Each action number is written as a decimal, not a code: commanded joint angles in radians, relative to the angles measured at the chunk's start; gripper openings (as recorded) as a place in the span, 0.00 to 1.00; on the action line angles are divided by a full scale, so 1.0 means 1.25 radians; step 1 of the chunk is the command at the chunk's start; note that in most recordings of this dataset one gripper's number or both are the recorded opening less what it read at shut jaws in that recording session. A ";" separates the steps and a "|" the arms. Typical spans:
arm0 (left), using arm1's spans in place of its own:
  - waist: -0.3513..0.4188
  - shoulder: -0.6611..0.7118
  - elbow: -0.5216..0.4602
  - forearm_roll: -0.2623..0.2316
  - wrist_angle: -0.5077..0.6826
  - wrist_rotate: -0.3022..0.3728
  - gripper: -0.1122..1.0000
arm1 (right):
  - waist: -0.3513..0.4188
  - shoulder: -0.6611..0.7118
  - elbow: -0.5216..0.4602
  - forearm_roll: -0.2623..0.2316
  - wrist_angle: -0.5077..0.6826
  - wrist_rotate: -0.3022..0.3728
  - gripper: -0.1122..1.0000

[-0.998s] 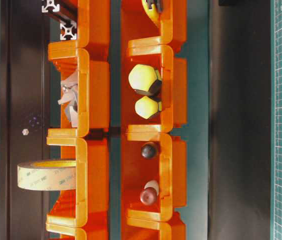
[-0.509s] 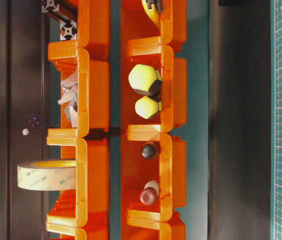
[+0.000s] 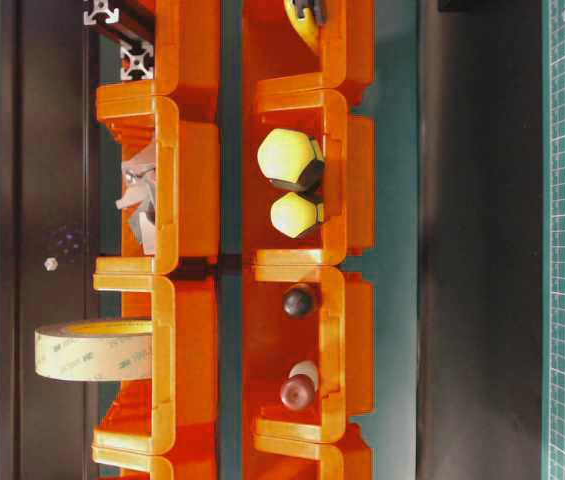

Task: Pick frame from container rack with right arm.
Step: 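Move the right gripper toward the black extrusion bar in the orange rack, then close the right gripper on the end of the black extrusion bar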

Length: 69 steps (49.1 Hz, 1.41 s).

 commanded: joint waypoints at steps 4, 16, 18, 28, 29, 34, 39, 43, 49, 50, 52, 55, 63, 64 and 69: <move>0.004 0.004 -0.015 0.001 -0.004 -0.001 0.11 | -0.022 0.032 -0.011 -0.009 -0.037 0.001 0.83; 0.004 0.004 -0.015 0.002 -0.004 -0.001 0.11 | -0.077 0.086 -0.028 -0.017 -0.054 -0.056 0.83; 0.004 0.004 -0.013 0.001 -0.004 -0.001 0.11 | -0.087 0.091 -0.029 -0.020 -0.055 -0.061 0.83; 0.004 0.002 -0.013 0.002 -0.004 -0.001 0.11 | -0.134 0.103 -0.029 -0.042 -0.085 -0.063 0.83; 0.004 0.004 -0.015 0.002 -0.004 -0.001 0.11 | -0.139 0.106 -0.031 -0.043 -0.090 -0.063 0.83; 0.004 0.002 -0.013 0.002 -0.004 -0.001 0.11 | -0.161 0.115 -0.034 -0.044 -0.108 -0.063 0.83; 0.004 0.002 -0.013 0.002 -0.004 -0.001 0.11 | -0.174 0.125 -0.036 -0.044 -0.112 -0.064 0.83; 0.004 0.002 -0.013 0.002 -0.004 -0.001 0.11 | -0.175 0.131 -0.036 -0.044 -0.112 -0.064 0.83; 0.004 0.002 -0.013 0.002 -0.004 -0.001 0.11 | -0.177 0.134 -0.033 -0.042 -0.096 -0.065 0.81; 0.004 0.002 -0.013 0.002 -0.002 -0.001 0.11 | -0.177 0.134 -0.034 -0.042 -0.092 -0.065 0.80; 0.004 0.002 -0.012 0.002 -0.004 -0.001 0.11 | -0.177 0.134 -0.034 -0.042 -0.082 -0.065 0.79; 0.004 0.002 -0.012 0.002 -0.002 -0.001 0.11 | -0.177 0.135 -0.036 -0.042 -0.067 -0.065 0.76; 0.004 -0.001 -0.013 0.002 0.009 -0.001 0.11 | -0.177 0.139 -0.037 -0.037 -0.053 -0.065 0.64; 0.004 -0.004 -0.013 0.002 0.011 -0.001 0.11 | -0.177 0.139 -0.039 -0.036 -0.053 -0.065 0.62; 0.004 -0.011 -0.013 0.001 0.025 -0.001 0.11 | -0.175 0.142 -0.043 -0.034 -0.052 -0.065 0.51</move>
